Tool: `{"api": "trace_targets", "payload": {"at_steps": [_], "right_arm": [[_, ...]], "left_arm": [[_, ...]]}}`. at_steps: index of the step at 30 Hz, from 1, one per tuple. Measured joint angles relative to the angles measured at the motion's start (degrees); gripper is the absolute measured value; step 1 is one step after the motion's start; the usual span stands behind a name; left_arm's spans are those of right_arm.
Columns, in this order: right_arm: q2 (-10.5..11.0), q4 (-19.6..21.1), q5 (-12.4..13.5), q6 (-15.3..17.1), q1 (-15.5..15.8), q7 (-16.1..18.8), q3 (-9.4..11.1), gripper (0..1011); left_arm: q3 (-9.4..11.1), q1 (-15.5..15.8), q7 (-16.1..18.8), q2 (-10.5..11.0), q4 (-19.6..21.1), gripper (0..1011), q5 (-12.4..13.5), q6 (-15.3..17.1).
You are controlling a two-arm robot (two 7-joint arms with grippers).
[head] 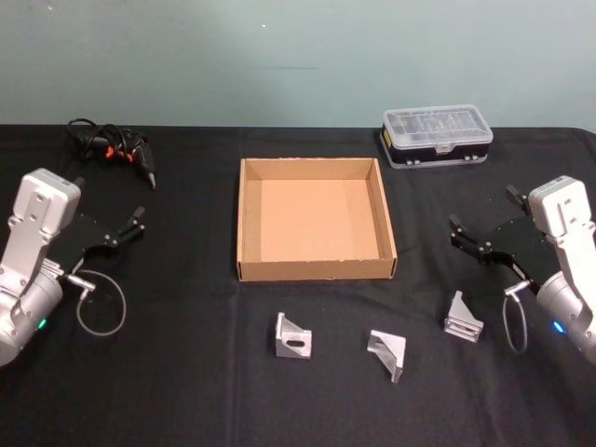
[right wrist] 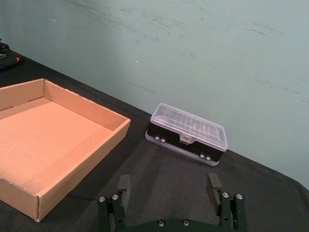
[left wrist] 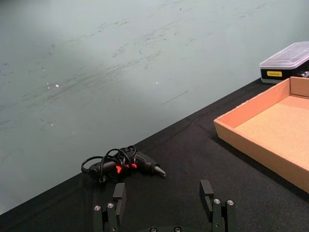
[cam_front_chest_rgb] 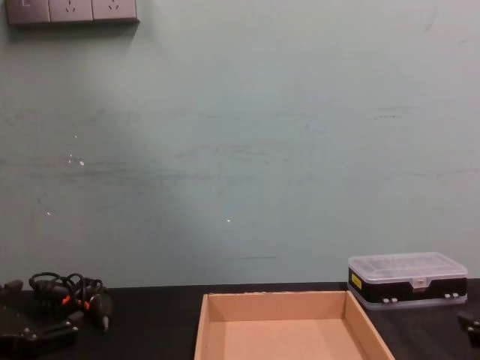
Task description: Use one hand to pick up the angle iron from the table and place it into the box.
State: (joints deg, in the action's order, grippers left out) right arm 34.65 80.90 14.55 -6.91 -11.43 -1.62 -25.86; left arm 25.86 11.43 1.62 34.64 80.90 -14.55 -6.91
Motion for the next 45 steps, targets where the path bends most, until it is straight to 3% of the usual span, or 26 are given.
{"api": "trace_targets", "payload": {"at_steps": [19,28,37,45], "right_arm": [[-0.1,0.4,-0.2,0.1,0.4,0.1,0.6,1004],[1.9,6.3,-0.9,1.4,3.7,0.2,3.4,1004],[5.3,15.0,4.3,5.0,9.6,3.0,8.3,1004],[10.6,22.9,10.7,11.1,15.7,8.5,13.6,1004]], "left_arm": [[0.0,0.0,0.0,0.0,0.0,1000,0.0,0.0],[0.0,0.0,0.0,0.0,0.0,1000,0.0,0.0],[0.0,0.0,0.0,0.0,0.0,1000,0.0,0.0],[0.0,0.0,0.0,0.0,0.0,1000,0.0,0.0]]}}
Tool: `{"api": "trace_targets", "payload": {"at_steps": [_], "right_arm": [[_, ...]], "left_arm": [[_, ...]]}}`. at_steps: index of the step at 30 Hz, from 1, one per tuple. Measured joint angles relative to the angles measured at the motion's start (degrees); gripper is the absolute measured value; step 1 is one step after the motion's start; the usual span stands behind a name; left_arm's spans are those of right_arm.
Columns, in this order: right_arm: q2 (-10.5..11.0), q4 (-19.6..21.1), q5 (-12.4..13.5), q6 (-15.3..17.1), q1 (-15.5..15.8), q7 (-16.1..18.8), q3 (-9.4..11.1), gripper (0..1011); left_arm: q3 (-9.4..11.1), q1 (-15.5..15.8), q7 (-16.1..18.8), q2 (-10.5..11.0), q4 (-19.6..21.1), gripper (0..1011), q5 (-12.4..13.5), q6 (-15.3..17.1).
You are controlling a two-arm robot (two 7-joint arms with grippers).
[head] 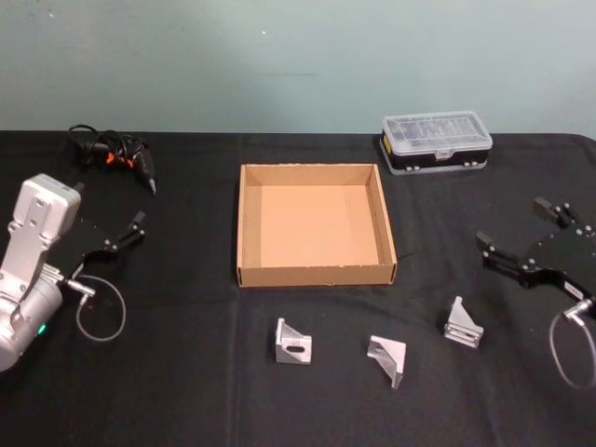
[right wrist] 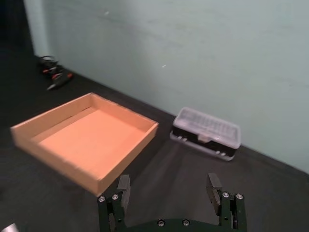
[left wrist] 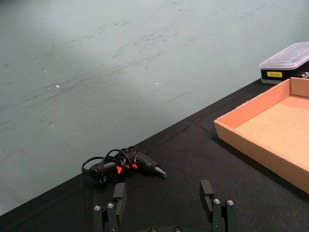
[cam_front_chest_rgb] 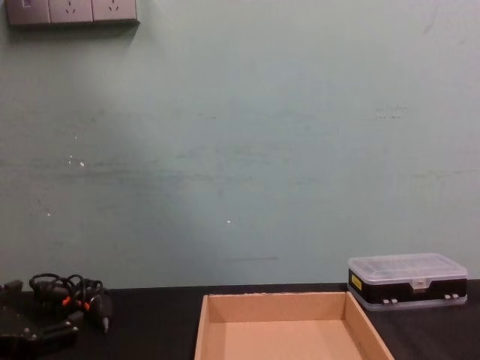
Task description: Use one hand to pick up the angle iron from the table and place it into the box.
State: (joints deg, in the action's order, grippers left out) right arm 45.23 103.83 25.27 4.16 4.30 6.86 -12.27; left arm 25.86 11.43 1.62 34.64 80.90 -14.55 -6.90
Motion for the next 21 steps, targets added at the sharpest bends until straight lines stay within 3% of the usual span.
{"api": "trace_targets", "payload": {"at_steps": [9,15,21], "right_arm": [[5.9,5.1,4.4,5.3,5.3,7.3,3.9,1004],[7.9,5.9,6.0,7.7,7.8,11.4,4.8,1004],[8.3,5.4,7.3,9.8,9.4,13.9,5.4,1004]], "left_arm": [[0.0,0.0,0.0,0.0,0.0,1000,0.0,0.0],[0.0,0.0,0.0,0.0,0.0,1000,0.0,0.0],[0.0,0.0,0.0,0.0,0.0,1000,0.0,0.0]]}}
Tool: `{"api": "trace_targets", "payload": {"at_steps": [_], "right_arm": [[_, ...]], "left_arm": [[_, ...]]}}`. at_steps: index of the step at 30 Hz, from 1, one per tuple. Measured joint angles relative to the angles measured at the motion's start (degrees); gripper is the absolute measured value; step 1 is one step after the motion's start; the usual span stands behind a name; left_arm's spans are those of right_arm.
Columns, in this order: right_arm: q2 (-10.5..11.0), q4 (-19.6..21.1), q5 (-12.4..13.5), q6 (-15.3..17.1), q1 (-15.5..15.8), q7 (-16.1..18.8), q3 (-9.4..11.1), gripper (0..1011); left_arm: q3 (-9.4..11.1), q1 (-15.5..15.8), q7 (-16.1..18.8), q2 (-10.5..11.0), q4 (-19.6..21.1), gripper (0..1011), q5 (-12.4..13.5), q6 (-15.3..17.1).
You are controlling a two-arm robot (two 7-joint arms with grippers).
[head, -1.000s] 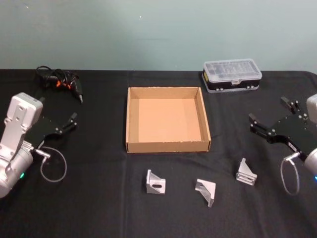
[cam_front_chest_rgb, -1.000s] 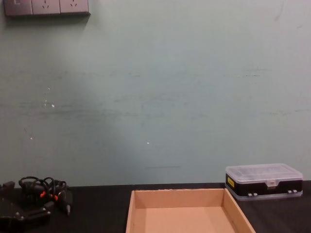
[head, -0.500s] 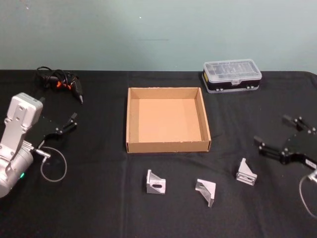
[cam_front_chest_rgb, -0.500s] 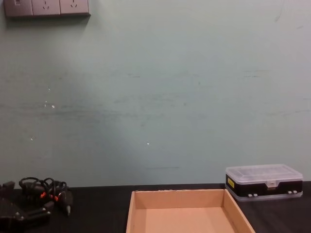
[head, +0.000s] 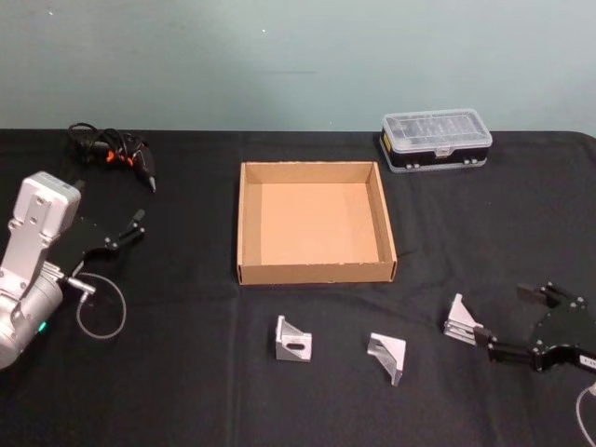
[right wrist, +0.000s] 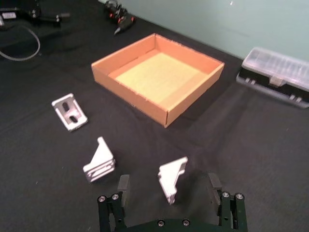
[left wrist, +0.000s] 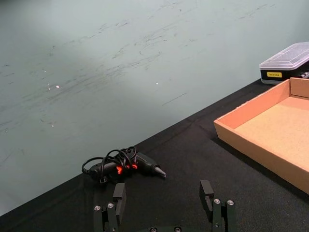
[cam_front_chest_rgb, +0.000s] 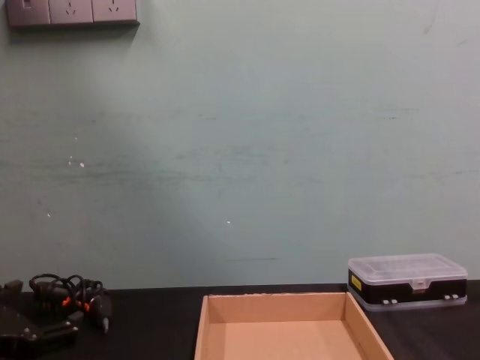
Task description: Use one hand to pick up the angle iron from the table and place it into the box.
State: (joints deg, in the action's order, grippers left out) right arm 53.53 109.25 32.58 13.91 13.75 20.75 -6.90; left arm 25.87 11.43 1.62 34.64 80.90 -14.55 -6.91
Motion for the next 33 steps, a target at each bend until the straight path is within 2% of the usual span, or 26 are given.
{"api": "trace_targets", "payload": {"at_steps": [10,23,33], "right_arm": [[-0.7,-2.2,-1.1,1.1,-0.5,2.0,-0.5,1004],[-3.6,-6.6,-5.8,2.7,-5.5,4.0,-4.8,1004],[-5.4,-8.6,-7.6,2.9,-7.6,4.6,-6.1,1004]], "left_arm": [[0.0,0.0,0.0,0.0,0.0,1000,0.0,0.0],[0.0,0.0,0.0,0.0,0.0,1000,0.0,0.0],[0.0,0.0,0.0,0.0,0.0,1000,0.0,0.0]]}}
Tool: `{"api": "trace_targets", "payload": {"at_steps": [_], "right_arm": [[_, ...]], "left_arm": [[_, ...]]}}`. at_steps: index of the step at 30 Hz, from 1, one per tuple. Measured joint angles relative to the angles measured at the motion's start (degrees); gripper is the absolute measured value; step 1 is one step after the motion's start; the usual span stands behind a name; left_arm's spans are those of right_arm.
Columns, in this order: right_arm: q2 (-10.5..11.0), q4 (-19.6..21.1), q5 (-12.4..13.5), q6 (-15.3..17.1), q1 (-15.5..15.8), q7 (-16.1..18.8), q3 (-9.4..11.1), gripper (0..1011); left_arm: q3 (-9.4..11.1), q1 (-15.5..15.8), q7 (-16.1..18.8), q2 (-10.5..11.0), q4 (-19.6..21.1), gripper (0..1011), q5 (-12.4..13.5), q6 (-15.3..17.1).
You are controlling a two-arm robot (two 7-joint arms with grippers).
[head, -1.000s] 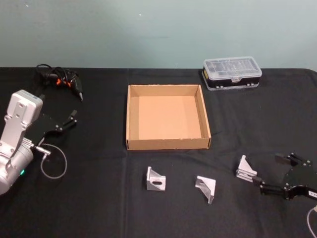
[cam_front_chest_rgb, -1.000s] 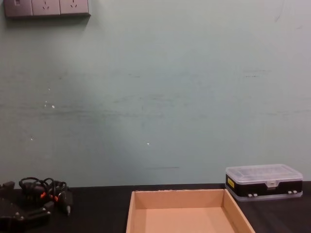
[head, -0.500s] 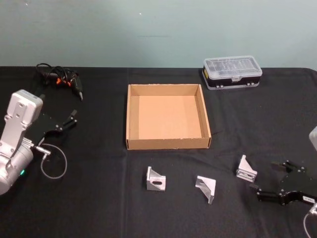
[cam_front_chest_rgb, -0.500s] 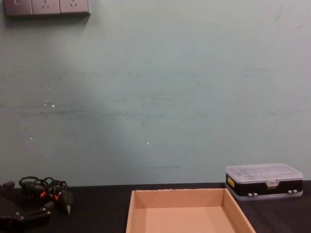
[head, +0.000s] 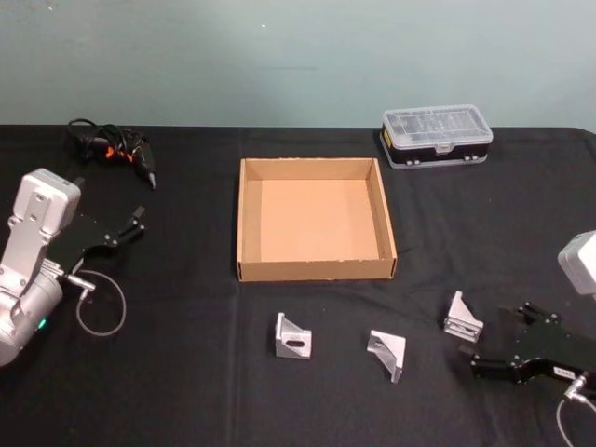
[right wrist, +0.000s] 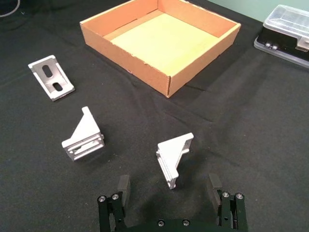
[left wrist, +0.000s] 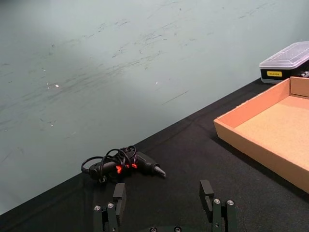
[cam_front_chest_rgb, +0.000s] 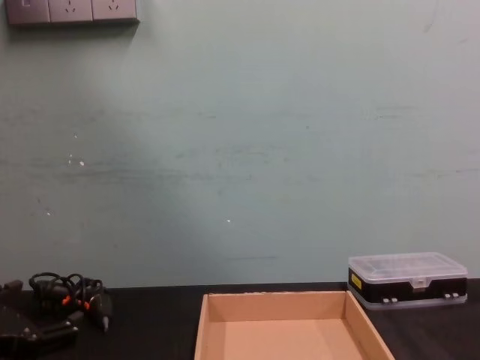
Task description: Use one hand to pick up the angle iron from the table and place it into the box.
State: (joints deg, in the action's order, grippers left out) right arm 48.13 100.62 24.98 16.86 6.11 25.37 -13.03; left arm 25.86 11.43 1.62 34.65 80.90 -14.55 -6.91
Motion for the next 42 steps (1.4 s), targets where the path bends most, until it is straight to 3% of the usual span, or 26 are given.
{"api": "trace_targets", "payload": {"at_steps": [22,28,42], "right_arm": [[-2.8,-3.4,-2.3,-0.7,-3.4,1.8,-1.9,1004],[-3.0,-3.8,-2.4,-1.0,-3.7,2.2,-2.1,909],[-3.2,-3.6,-2.4,-1.0,-3.1,1.8,-1.4,469]], "left_arm": [[0.0,0.0,0.0,0.0,0.0,1000,0.0,0.0],[0.0,0.0,0.0,0.0,0.0,1000,0.0,0.0],[0.0,0.0,0.0,0.0,0.0,1000,0.0,0.0]]}}
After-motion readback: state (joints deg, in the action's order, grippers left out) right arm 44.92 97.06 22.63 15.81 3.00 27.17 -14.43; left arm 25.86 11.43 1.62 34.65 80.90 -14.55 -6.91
